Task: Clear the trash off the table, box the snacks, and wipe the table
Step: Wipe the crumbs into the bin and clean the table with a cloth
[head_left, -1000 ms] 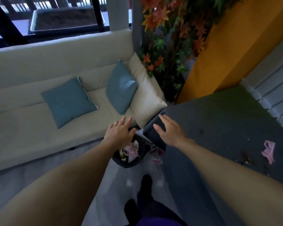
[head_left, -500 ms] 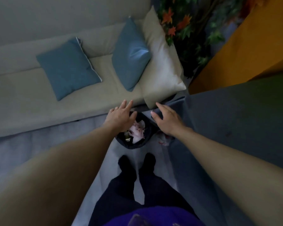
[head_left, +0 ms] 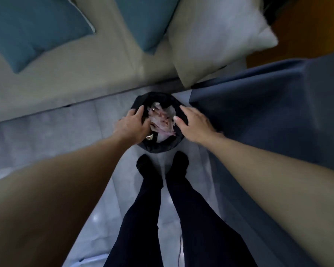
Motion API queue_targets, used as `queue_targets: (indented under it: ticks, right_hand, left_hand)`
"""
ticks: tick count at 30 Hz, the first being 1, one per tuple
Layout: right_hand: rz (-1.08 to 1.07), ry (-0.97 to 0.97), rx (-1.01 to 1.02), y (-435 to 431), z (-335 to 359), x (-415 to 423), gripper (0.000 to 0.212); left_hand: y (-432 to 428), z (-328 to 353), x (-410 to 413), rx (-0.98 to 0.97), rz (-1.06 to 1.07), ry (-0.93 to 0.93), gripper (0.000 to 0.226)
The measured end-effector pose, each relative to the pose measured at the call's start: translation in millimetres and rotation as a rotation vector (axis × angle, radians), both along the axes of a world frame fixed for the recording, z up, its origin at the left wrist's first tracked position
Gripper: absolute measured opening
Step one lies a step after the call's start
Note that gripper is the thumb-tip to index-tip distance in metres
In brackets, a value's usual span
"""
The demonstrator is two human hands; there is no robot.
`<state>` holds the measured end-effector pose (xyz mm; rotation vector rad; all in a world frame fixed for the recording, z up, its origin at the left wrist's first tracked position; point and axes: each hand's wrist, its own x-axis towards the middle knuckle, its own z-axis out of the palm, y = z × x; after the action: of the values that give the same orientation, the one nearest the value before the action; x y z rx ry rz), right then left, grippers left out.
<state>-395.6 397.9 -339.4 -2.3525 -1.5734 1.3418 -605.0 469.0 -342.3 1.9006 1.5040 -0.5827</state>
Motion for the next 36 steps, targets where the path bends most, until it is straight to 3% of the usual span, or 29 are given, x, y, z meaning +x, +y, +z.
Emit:
queue_targets:
  ticks: [9, 15, 19, 28, 36]
  right_hand:
    - [-0.071, 0.042, -0.163, -1.9, -144.9, -18.5, 0.064]
    - [-0.18, 0.073, -0.169, -3.8, -187.7, -19.4, 0.066]
    - [-0.226, 0.091, -0.196, -3.1, -193.5, -22.6, 0.075]
    - [-0.096, 0.057, -0.174, -11.2, -183.3, -23.2, 0.083]
    - [-0.043, 0.029, -0.078, -5.2, -113.8, -50.5, 0.081]
  left_hand:
    - [-8.3, -144.3, -23.5, -0.107, 0.059, 0.11, 0.071]
    - [-9.9, -193.2, -31.9, -0.142, 0.097, 0.005, 0.079]
    - [-9.4, -197.6, -35.2, -0.174, 0.2, -0.039, 0.083]
    - [-4.0, -173.8, -47.4, -0.066, 0.242, -0.049, 0.074]
    - [-10.8, -94.7, -67.6, 0.113, 0.252, 0.053, 0.089]
